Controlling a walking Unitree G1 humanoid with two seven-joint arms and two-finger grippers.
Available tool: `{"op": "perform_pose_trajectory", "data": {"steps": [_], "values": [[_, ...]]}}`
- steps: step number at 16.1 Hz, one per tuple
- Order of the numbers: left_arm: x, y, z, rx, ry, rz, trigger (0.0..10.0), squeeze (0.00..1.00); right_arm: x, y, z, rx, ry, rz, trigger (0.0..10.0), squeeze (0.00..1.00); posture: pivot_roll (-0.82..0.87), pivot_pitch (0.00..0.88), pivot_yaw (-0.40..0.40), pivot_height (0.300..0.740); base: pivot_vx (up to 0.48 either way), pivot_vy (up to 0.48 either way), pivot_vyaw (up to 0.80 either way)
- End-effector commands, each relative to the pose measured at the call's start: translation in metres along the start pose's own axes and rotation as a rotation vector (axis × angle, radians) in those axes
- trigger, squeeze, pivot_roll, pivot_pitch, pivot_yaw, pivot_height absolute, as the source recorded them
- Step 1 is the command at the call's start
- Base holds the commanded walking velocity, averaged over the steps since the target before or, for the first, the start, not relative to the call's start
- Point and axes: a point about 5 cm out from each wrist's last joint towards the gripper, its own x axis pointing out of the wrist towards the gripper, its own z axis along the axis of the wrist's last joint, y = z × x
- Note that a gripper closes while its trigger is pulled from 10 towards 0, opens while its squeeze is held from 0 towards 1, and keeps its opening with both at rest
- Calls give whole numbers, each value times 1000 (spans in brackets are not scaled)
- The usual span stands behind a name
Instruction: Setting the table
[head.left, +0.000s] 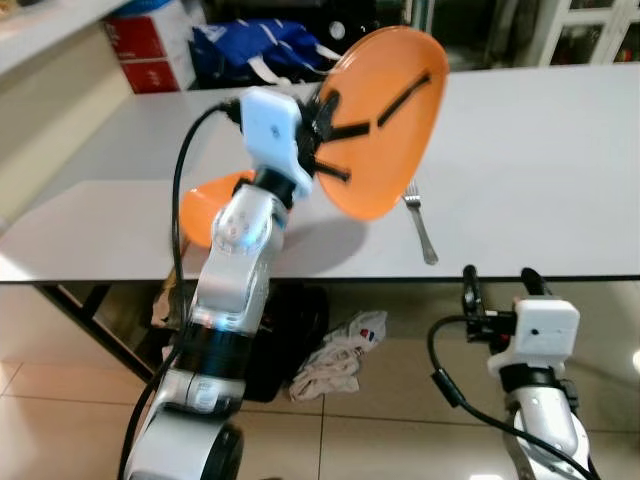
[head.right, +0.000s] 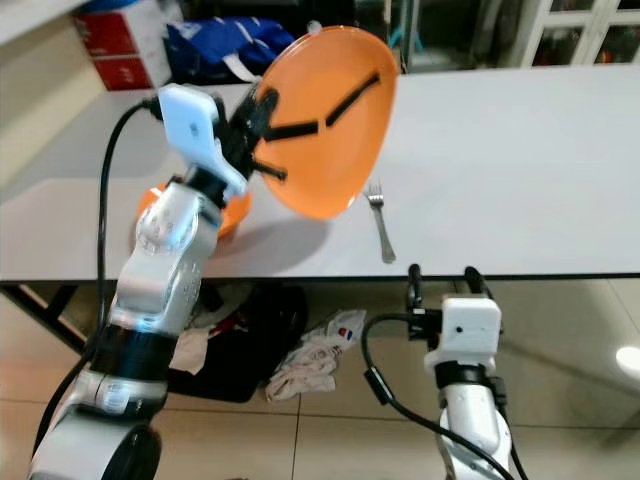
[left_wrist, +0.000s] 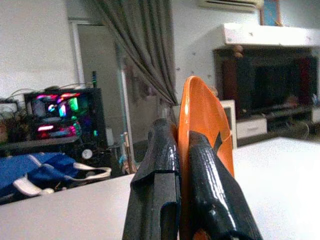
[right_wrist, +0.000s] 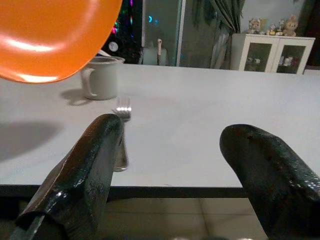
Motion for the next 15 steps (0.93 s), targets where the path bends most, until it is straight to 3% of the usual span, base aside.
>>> {"op": "perform_pose_trajectory", "data": {"steps": [1,2,4,5,9,15], "values": [[6,8,-1,-47,16,49,0,0,1,4,3,7,-6,11,10000,0,-80,0,110,740,0,0,0],[17,18,-20,-157,112,118,0,0,0,3,4,7,-7,9,10000,0,-89,0,107,740,0,0,0],[20,18,-37,-245,192,151,0,0,-1,3,5,4,-5,13,10000,0,-94,0,105,740,0,0,0],[20,11,-57,-387,283,194,0,0,-3,3,5,1,-1,24,10000,0,-111,0,103,740,0,0,0],[12,6,-89,-623,427,322,0,0,-7,0,6,-11,5,24,10000,0,-131,0,101,740,0,0,0],[11,12,-94,-626,448,381,0,0,-9,-1,6,-15,14,35,10000,0,-129,0,99,740,0,0,0]]}}
